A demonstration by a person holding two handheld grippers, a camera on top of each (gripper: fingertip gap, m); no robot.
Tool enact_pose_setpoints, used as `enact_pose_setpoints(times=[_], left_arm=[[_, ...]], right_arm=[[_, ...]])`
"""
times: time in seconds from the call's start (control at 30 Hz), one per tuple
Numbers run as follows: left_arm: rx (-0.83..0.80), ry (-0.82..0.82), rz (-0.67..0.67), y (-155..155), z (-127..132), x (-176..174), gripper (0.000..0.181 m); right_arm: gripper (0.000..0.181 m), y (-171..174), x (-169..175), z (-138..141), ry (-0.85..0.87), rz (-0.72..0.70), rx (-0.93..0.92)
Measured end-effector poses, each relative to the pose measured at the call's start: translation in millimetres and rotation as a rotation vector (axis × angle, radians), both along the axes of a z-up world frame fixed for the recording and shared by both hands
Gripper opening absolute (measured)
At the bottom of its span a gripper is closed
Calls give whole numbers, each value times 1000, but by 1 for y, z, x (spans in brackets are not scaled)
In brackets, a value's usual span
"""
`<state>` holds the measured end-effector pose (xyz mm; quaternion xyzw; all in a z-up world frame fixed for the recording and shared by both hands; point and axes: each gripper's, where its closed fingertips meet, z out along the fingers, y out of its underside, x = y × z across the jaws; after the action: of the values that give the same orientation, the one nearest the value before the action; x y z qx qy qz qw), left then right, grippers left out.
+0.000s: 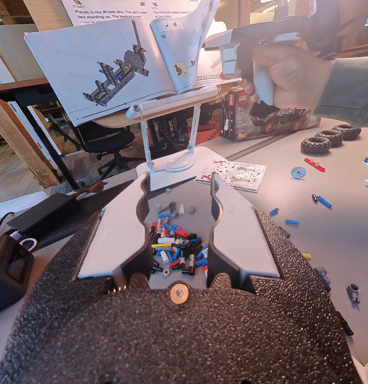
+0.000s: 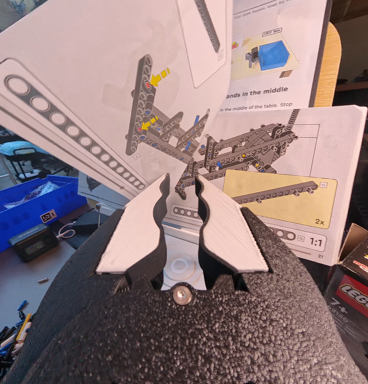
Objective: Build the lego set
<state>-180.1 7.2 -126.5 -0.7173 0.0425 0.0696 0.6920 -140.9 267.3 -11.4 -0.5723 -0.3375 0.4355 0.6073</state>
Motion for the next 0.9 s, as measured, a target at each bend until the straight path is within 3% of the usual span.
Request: enact_pose_setpoints(times=[0.2,0.43,0.6,0.77,0.9], left_arm=[[-10,4,-5,1,-3,2,58],[-6,1,-3,1,-1,0,58],[-1,4,-2,0,1,0,58],[-4,4,-8,1,0,2,58],[-5,14,-9,2,0,4,58]], right_arm=[[27,-36,-34,5,-90,78,141],[32,-76,-90,-32,-373,99,317],[39,-101,-97,-31,-339,170,342],[30,-73,-66,-10,-219,13,334],[15,-44,-54,-18,-257,-102,282]])
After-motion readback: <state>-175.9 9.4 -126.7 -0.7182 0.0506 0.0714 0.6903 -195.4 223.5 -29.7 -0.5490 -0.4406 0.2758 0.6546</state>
